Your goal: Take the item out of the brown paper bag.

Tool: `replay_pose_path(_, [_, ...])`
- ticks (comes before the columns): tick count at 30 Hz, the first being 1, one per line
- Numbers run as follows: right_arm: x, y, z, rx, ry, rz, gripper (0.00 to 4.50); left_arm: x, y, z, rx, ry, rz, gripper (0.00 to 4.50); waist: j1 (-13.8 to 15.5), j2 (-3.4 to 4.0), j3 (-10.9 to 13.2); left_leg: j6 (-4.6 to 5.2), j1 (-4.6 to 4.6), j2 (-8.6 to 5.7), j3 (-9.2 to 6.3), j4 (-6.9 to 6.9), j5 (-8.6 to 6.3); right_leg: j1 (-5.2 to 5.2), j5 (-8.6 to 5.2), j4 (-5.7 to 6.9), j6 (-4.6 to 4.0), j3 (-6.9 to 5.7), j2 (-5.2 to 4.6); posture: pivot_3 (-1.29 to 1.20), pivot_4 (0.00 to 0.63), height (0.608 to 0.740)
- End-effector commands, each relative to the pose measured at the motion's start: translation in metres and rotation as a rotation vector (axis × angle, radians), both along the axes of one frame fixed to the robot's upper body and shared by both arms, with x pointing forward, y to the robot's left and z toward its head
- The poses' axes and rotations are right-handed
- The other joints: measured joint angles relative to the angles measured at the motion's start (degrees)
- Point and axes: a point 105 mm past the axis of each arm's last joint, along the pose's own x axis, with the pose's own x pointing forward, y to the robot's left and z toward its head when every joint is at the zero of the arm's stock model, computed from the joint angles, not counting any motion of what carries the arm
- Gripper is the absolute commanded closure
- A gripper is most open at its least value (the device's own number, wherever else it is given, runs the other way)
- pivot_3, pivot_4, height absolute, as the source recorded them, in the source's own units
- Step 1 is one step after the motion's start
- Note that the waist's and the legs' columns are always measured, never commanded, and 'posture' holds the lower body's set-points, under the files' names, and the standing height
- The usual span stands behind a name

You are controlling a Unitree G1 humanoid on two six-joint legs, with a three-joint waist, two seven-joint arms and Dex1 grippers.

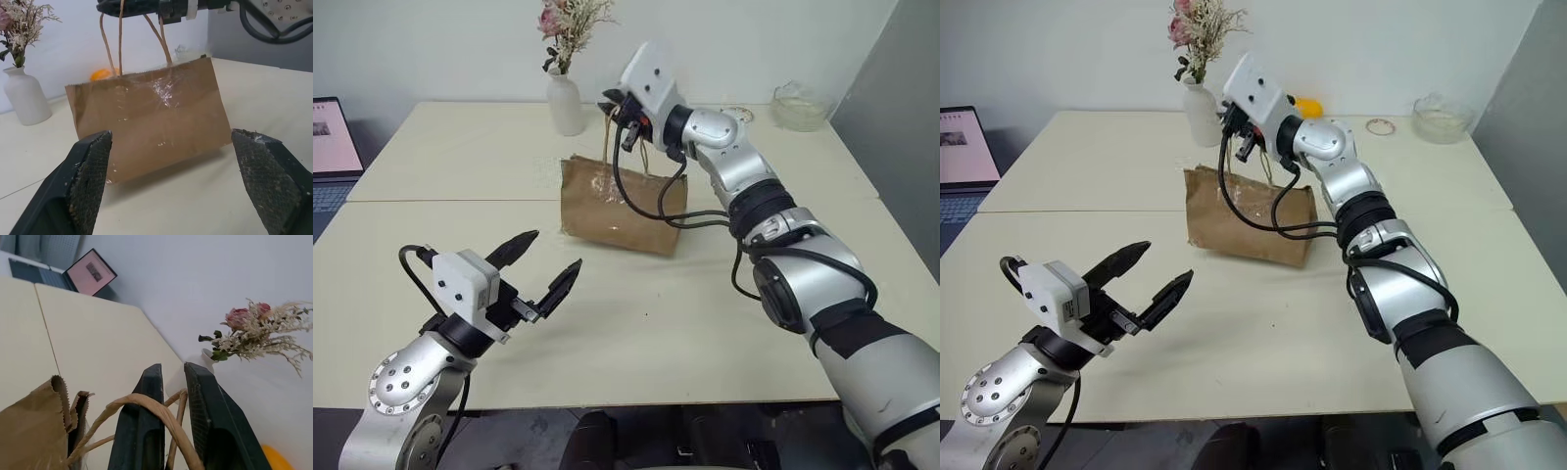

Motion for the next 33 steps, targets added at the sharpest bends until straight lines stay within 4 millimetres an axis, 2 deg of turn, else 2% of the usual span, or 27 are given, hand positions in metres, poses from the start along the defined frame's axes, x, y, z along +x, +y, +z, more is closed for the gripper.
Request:
replay_pose_path(1, [-0.013, 0.011, 0.033, 0.008, -0.139, 0.047, 4.13, -0.002, -0.007, 0.01, 0.007, -0.054, -0.02, 0.44, 0.0, 0.0, 0.0, 0.0, 0.0, 0.0, 0.0, 0.0, 0.0, 0.0, 0.0, 0.0, 0.0, 0.01, 0.0, 0.0, 0.15, 0.74])
replay_pose_path(10, [-0.012, 0.013, 0.036, -0.011, -0.174, 0.033, 4.14, 0.002, -0.008, 0.011, 0.007, -0.062, -0.026, 0.44, -0.03, 0.0, 0.0, 0.0, 0.0, 0.01, -0.01, 0.0, 0.0, 0.0, 0.0, 0.02, -0.01, 0.0, 0.0, 0.0, 0.15, 0.74])
replay_pose_path(19, [-0.002, 0.004, 0.03, -0.017, -0.177, -0.056, 4.14, 0.007, -0.008, 0.011, 0.008, -0.068, -0.027, 0.44, -0.03, 0.0, 0.0, 0.0, 0.01, 0.0, 0.0, 0.0, 0.0, 0.0, 0.0, 0.02, -0.01, 0.01, 0.0, 0.0, 0.15, 0.74])
replay_pose_path(26, [0.005, -0.003, 0.015, -0.047, -0.159, -0.091, 4.14, 0.007, -0.009, 0.011, 0.005, -0.071, -0.028, 0.44, -0.08, 0.0, 0.0, 0.0, 0.0, 0.0, 0.0, 0.0, 0.0, 0.0, 0.0, 0.01, -0.01, 0.01, -0.01, 0.0, 0.15, 0.74])
replay_pose_path(33, [0.006, -0.006, 0.017, -0.038, -0.165, -0.106, 4.14, 0.008, -0.012, 0.009, 0.0, -0.066, -0.039, 0.44, -0.09, 0.0, 0.0, 0.0, 0.01, 0.0, 0.0, 0.0, 0.0, 0.0, 0.0, 0.04, -0.01, 0.01, -0.01, 0.0, 0.15, 0.74])
